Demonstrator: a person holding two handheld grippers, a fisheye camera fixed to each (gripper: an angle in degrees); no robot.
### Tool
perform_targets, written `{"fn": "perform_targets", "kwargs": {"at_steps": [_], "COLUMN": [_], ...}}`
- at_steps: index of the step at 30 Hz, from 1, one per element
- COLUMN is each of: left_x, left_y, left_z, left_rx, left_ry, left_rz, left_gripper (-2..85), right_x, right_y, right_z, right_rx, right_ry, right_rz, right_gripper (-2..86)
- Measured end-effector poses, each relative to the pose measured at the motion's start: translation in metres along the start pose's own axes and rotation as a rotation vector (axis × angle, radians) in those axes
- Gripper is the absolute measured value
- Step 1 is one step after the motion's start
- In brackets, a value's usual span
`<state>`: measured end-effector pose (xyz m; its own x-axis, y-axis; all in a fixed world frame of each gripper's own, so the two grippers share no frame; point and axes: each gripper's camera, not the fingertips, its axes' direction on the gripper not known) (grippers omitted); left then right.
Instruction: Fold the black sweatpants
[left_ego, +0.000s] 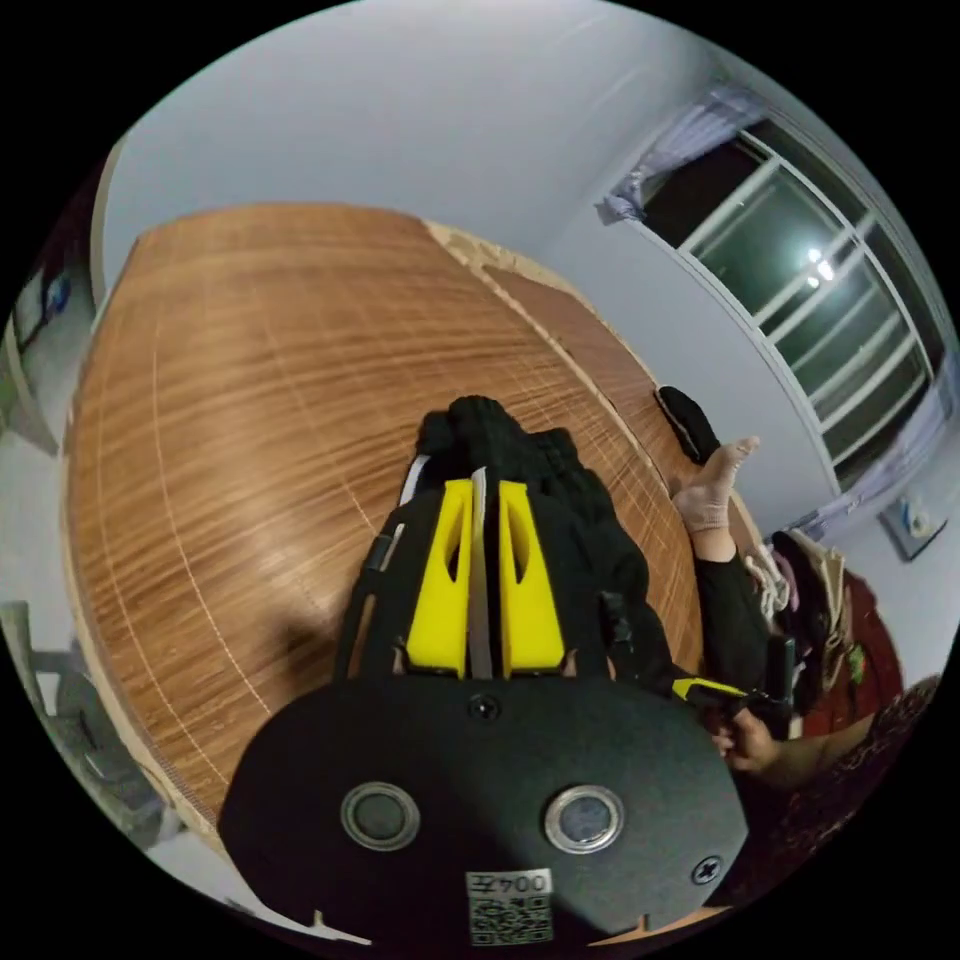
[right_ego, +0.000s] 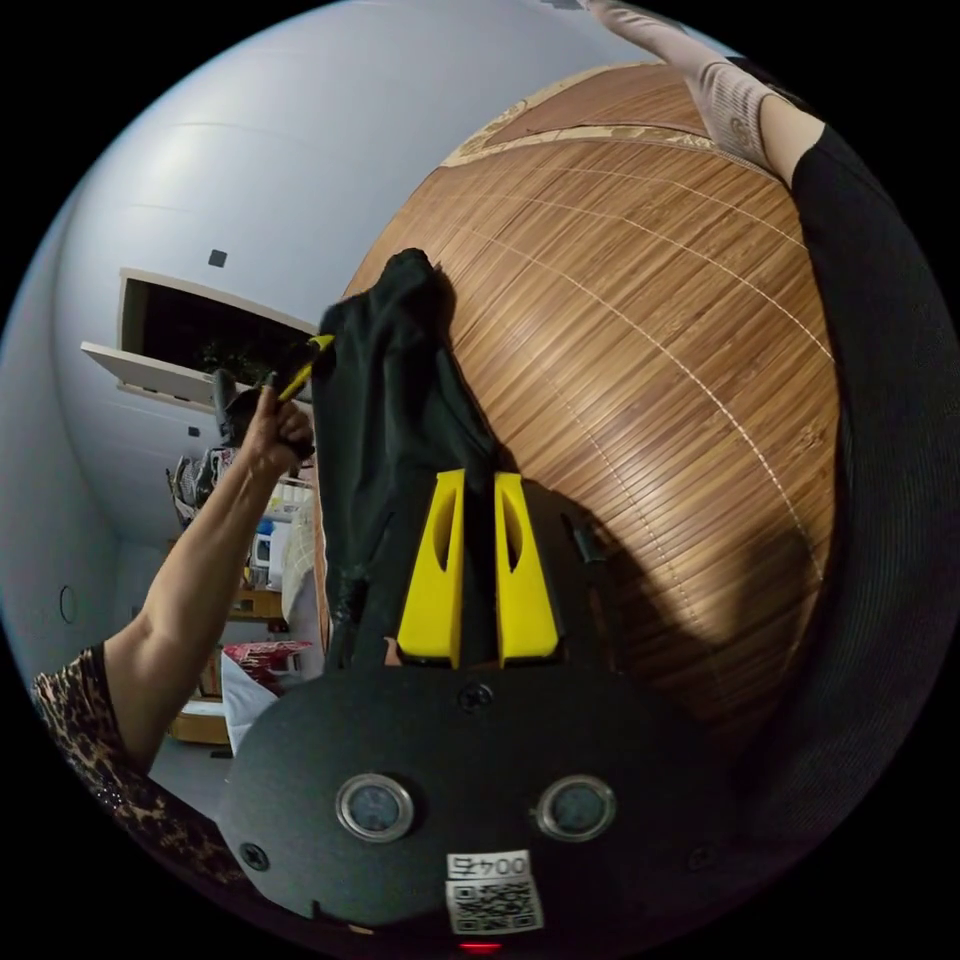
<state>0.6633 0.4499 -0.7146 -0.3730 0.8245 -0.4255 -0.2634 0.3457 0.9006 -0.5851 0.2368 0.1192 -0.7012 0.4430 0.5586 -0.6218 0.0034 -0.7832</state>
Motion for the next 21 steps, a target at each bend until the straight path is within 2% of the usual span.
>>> {"fn": "perform_targets", "kwargs": {"at_steps": [1,3,5,12,17,21], "left_x": [0.015,0.078,0.101,0.052,0.046,0.057], "left_y": [0.000,0.004,0.002,-0.018,-0.008,-0.002], "left_z": [-0.008,-0.038,-0.038,0.065,0.079,0.049], "left_rx": [0.038,0.204,0.263,-0.062,-0.072,-0.028], "left_ry": [-0.014,-0.085,-0.186,-0.295,-0.222,-0.219], "left_rz": [0.052,0.298,0.386,0.155,0.018,-0.064], "left_gripper": [4.0,3.1,2.8,3.4,6.1,8.8], "right_x": [0.000,0.002,0.001,0.005,0.000,-0.003], "right_y": [0.000,0.000,0.002,0.000,0.000,0.000], "right_z": [0.000,-0.003,-0.004,-0.009,-0.011,-0.014], "right_rx": [0.000,0.012,0.027,0.032,0.040,0.044], "right_ry": [0.002,0.011,0.025,0.036,0.061,0.069], "right_rz": [0.000,0.008,0.005,0.013,-0.008,-0.015], "right_gripper": [5.7,5.8,5.9,5.9,5.8,5.8]}}
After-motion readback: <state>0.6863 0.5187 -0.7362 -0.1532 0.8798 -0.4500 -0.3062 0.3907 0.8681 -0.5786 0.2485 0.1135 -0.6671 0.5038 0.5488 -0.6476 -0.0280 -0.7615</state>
